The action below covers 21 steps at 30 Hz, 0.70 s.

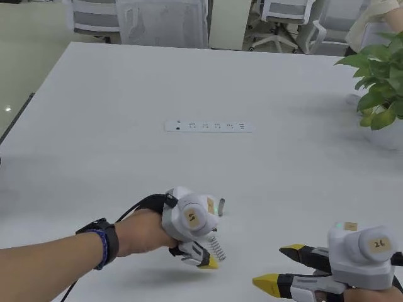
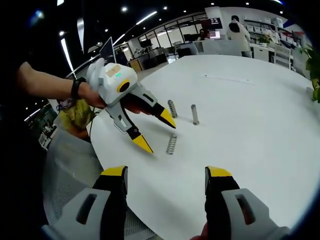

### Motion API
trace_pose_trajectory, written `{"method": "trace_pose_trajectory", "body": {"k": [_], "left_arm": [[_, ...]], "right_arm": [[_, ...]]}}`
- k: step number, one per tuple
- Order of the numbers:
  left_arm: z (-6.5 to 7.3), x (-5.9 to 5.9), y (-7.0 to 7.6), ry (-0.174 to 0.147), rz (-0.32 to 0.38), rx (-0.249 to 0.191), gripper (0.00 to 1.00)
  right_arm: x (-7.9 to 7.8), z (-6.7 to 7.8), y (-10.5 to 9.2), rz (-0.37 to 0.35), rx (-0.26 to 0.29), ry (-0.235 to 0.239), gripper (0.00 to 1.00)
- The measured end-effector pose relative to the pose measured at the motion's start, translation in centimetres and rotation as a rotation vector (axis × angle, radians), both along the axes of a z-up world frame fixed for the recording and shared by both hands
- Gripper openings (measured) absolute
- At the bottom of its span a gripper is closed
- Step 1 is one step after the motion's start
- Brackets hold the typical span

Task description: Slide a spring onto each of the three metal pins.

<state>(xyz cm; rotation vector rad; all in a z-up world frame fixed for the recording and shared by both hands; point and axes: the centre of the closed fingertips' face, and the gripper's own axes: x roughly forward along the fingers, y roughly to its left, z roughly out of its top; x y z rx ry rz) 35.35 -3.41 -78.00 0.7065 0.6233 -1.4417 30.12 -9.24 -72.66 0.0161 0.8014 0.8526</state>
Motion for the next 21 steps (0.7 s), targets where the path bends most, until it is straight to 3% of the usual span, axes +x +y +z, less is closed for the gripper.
{"method": "trace_pose_trajectory", "body": {"k": [10, 16, 18, 21], "left_arm": [[-1.8, 0.4, -0.8, 0.066, 0.001, 0.019, 0.35], [-2.5, 0.0, -0.3, 0.063, -0.027, 0.062, 0.33], [-2.7, -0.3, 0.2, 0.088, -0.020, 0.075, 0.32], [-2.8, -0.4, 0.9, 0.084, -0.018, 0.093, 0.27]], "right_arm": [[-0.3, -0.3, -0.1, 0.008, -0.004, 0.010, 0.61], [-0.3, -0.2, -0.4, 0.003, -0.003, 0.011, 0.60], [-0.2, -0.2, -0.4, 0.001, -0.002, 0.009, 0.60], [-0.2, -0.2, -0.4, -0.001, -0.001, 0.010, 0.60]]}}
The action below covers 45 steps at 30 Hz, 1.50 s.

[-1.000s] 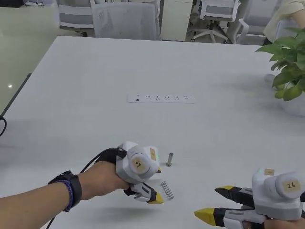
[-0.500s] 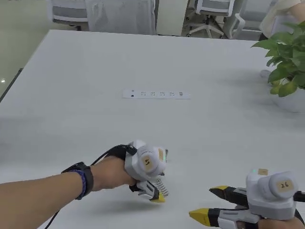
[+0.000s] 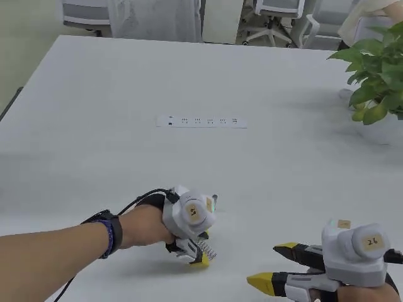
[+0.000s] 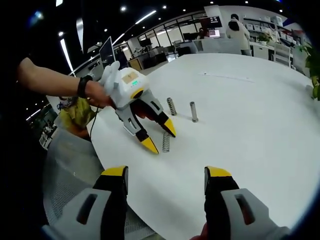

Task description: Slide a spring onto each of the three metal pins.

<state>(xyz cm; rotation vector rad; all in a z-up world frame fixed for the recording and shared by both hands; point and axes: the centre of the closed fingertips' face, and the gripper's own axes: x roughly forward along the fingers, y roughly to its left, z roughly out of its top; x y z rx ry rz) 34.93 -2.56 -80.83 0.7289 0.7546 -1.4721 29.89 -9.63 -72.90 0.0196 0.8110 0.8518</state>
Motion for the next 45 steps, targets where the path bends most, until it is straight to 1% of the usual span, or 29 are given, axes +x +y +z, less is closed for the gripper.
{"method": "trace_pose_trajectory", "body": {"k": [1, 4, 7, 9, 15, 18, 19, 20, 21, 24, 26, 29, 31, 34, 36, 37, 39, 41, 45], "left_arm": [[0.0, -0.1, 0.1, 0.000, -0.001, 0.001, 0.27], [-0.1, -0.4, 0.7, -0.011, -0.020, 0.016, 0.26], [-0.2, -0.6, 1.5, -0.033, -0.051, 0.041, 0.25], [-0.2, -0.7, 2.0, -0.039, -0.062, 0.051, 0.24], [-0.2, -0.8, 3.0, -0.041, -0.066, 0.063, 0.11], [-0.1, -0.9, 3.1, -0.040, -0.054, 0.060, 0.07], [-0.2, -1.1, 3.2, -0.033, -0.057, 0.063, 0.06], [-0.2, -1.2, 3.3, -0.039, -0.057, 0.062, 0.04], [-0.2, -1.1, 3.3, -0.040, -0.050, 0.060, 0.03], [-0.2, -1.2, 3.6, -0.030, -0.014, 0.066, 0.03], [-0.2, -1.2, 3.7, -0.029, 0.001, 0.062, 0.02], [-0.1, -1.4, 3.9, -0.015, 0.032, 0.057, 0.02], [-0.2, -1.4, 4.0, -0.012, 0.045, 0.056, 0.02], [-0.1, -1.5, 4.4, 0.006, 0.087, 0.046, 0.02], [0.1, -1.6, 4.6, 0.023, 0.120, 0.028, 0.02], [0.2, -1.5, 4.8, 0.020, 0.138, 0.019, 0.02], [0.4, -1.6, 5.1, 0.033, 0.168, 0.005, 0.02], [0.7, -1.6, 5.4, 0.036, 0.193, -0.013, 0.02], [1.0, -1.8, 6.0, 0.040, 0.224, -0.032, 0.02]], "right_arm": [[0.0, 0.0, 0.1, 0.001, 0.000, 0.001, 0.60], [-0.2, -0.1, 0.2, 0.006, 0.000, 0.001, 0.60], [-0.2, 0.0, 0.3, 0.006, 0.002, 0.001, 0.60], [-0.3, 0.0, 0.3, 0.007, 0.002, 0.000, 0.60], [-0.2, 0.0, 0.4, 0.007, 0.002, -0.002, 0.59], [-0.2, 0.0, 0.6, 0.010, 0.002, -0.002, 0.59], [-0.2, 0.0, 0.6, 0.011, 0.001, -0.002, 0.59], [-0.2, 0.1, 0.7, 0.013, 0.002, -0.003, 0.59], [-0.2, 0.2, 0.7, 0.014, 0.003, -0.004, 0.59], [-0.2, 0.2, 0.8, 0.020, 0.000, -0.006, 0.59], [-0.2, 0.3, 0.8, 0.021, 0.001, -0.006, 0.59], [-0.2, 0.2, 0.9, 0.026, 0.000, -0.005, 0.59], [-0.3, 0.2, 0.9, 0.028, 0.001, -0.005, 0.59], [-0.3, 0.1, 1.0, 0.033, 0.001, -0.003, 0.59], [-0.4, 0.1, 1.2, 0.038, 0.002, -0.001, 0.59], [-0.4, 0.1, 1.3, 0.040, 0.003, 0.000, 0.59], [-0.4, 0.0, 1.5, 0.048, 0.004, 0.001, 0.58], [-0.4, -0.1, 1.8, 0.054, 0.004, 0.003, 0.58], [-0.3, 0.0, 2.2, 0.064, 0.011, 0.003, 0.58]]}}
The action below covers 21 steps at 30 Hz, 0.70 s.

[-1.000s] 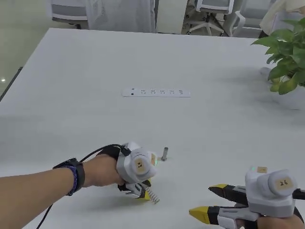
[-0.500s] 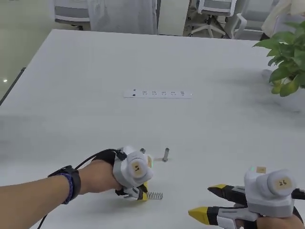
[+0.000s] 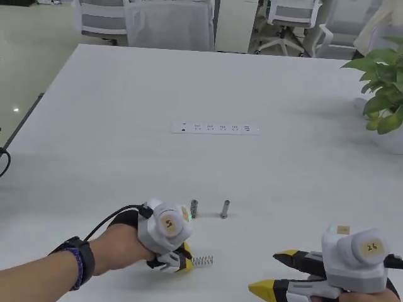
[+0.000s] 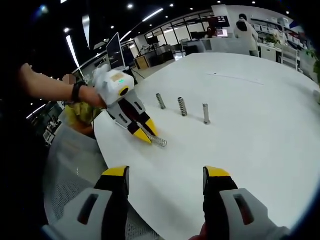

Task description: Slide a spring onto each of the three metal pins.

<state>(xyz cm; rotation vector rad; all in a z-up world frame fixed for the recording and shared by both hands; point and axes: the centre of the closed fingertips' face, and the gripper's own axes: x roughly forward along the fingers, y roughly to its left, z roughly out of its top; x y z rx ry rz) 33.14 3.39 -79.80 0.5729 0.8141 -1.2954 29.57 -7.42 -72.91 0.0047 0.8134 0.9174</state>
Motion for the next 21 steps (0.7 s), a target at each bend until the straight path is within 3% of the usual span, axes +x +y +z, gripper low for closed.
{"method": "trace_pose_trajectory", "body": {"k": [8, 21], "left_arm": [[0.8, -0.6, 1.2, 0.001, 0.045, -0.035, 0.02], [2.9, -1.6, 3.4, -0.034, 0.104, -0.081, 0.02]], "right_arm": [[0.1, 0.2, 1.2, 0.035, 0.013, 0.001, 0.57], [0.0, 0.4, 2.6, 0.090, 0.027, 0.000, 0.56]]}}
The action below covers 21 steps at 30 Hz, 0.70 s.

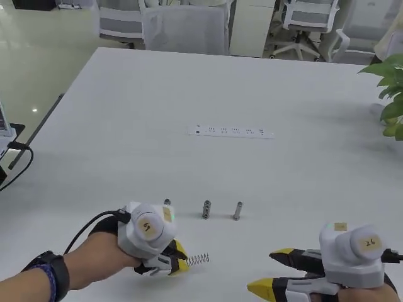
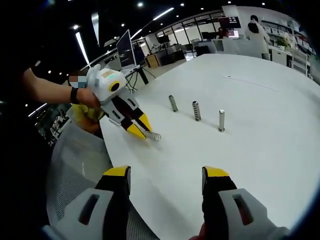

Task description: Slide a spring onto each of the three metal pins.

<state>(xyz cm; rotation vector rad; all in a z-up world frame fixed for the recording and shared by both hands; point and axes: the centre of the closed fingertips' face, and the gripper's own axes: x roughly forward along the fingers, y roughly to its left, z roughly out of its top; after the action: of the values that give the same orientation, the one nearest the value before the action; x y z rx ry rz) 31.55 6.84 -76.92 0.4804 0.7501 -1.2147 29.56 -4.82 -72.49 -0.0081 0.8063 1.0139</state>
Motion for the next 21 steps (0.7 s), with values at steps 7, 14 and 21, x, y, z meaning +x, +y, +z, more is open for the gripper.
{"method": "trace_pose_trajectory", "body": {"k": [7, 14, 21], "left_arm": [[1.1, -0.1, 1.3, -0.015, 0.043, -0.025, 0.02], [2.0, -0.7, 1.9, -0.033, 0.067, -0.048, 0.02], [3.0, -0.8, 2.1, -0.042, 0.095, -0.077, 0.02]], "right_arm": [[-0.1, 0.1, 0.9, 0.026, 0.009, 0.004, 0.56], [-0.1, 0.5, 2.0, 0.061, 0.017, 0.003, 0.55], [-0.1, 0.8, 3.1, 0.089, 0.030, 0.001, 0.54]]}}
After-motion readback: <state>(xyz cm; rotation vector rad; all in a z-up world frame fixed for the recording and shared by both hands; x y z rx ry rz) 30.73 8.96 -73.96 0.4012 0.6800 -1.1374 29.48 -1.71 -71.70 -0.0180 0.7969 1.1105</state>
